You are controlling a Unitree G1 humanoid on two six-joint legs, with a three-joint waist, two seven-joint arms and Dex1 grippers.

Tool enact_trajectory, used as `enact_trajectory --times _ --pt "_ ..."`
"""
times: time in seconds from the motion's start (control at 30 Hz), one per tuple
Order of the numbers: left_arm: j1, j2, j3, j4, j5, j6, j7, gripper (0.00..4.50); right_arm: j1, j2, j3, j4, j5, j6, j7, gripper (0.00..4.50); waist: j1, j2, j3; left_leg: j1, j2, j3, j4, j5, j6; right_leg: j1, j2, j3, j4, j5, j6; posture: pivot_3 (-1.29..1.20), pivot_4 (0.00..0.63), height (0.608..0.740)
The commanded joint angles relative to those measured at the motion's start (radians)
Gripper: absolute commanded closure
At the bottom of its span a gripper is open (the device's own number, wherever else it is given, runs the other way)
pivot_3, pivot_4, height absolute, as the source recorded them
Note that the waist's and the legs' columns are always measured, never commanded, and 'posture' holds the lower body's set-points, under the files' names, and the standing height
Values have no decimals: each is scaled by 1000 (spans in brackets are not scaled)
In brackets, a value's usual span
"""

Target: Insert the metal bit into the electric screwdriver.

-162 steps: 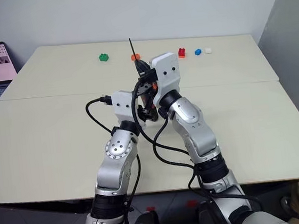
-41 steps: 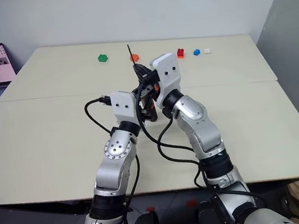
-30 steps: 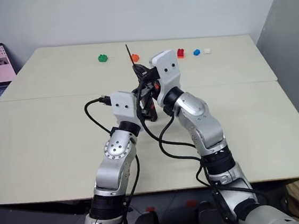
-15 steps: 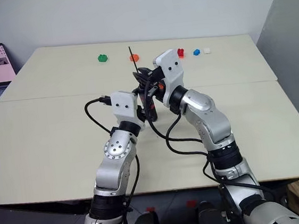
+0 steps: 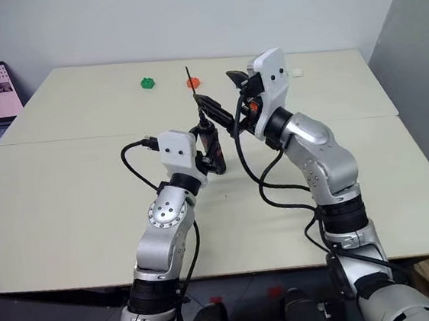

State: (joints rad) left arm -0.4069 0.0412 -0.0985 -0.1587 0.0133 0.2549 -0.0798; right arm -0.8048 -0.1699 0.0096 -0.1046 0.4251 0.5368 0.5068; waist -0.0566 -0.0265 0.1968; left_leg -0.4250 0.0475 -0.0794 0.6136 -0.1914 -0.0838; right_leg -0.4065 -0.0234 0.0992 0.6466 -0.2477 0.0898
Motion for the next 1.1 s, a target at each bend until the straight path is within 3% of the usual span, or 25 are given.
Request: enact_trajectory --times 0.03,0.4,0.57,0.73,0.87,1.0,1.1 --pt "-18 4 12 -33 -3 -4 -4 2868 -1 -42 -41 -73 56 13 39 0 0 0 0 0 0 0 0 0 0 0 0 0 0 0 0 0 150 740" --pt "-13 5 9 -36 1 -8 -4 2868 48 -122 -64 -138 99 29 55 0 0 0 0 0 0 0 0 0 0 0 0 0 0 0 0 0 150 740" --pt "-50 59 2 -44 35 -20 -33 2868 84 -186 -89 -175 108 50 61 0 0 0 0 0 0 0 0 0 0 0 0 0 0 0 0 0 150 740" --pt "-125 230 -30 -55 82 -1 -171 2868 146 -324 -134 -237 154 100 126 0 2 0 0 -1 0 0 0 0 0 0 0 0 -1 0 0 0 150 740" --pt "-230 406 -76 -20 107 -11 -368 2868 198 -503 -146 -278 171 120 269 0 5 0 1 -2 0 0 0 0 0 -1 0 0 -1 0 0 0 150 740" --pt "-377 548 -172 117 135 -33 -617 2868 246 -681 -162 -307 185 128 415 0 7 0 1 -2 0 0 0 0 0 -1 0 0 -2 -1 -1 0 150 740" --pt "-511 602 -269 287 163 -86 -817 2868 285 -810 -184 -320 203 133 526 0 9 -1 1 -2 0 1 0 0 0 -1 0 0 -3 -3 -4 0 150 740"
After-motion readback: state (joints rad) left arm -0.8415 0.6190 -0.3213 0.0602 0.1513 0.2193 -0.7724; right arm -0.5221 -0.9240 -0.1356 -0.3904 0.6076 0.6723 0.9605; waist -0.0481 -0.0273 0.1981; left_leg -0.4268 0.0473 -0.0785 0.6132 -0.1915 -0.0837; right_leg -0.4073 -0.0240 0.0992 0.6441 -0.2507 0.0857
